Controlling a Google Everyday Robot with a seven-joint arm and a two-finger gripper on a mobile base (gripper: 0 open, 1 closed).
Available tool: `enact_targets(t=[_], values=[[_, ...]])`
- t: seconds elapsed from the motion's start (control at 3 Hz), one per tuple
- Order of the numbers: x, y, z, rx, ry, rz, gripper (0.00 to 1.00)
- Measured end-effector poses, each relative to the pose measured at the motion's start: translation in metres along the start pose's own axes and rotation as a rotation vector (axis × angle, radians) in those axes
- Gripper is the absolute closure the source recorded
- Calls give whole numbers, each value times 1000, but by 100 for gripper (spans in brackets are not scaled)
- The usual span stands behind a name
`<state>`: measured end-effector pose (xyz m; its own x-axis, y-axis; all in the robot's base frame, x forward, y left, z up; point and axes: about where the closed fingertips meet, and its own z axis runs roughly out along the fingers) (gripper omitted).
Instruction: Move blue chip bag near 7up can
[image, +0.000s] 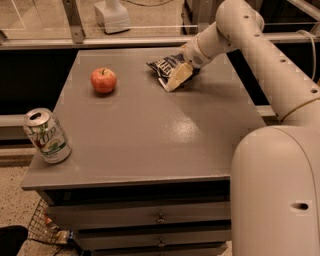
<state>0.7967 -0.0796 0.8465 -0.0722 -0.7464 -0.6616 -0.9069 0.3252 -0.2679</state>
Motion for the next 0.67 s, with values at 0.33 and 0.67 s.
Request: enact_targets(t=[0.33, 0.67], values=[[-1, 1, 3, -5, 2, -6, 38], [-2, 1, 4, -7, 2, -6, 61]])
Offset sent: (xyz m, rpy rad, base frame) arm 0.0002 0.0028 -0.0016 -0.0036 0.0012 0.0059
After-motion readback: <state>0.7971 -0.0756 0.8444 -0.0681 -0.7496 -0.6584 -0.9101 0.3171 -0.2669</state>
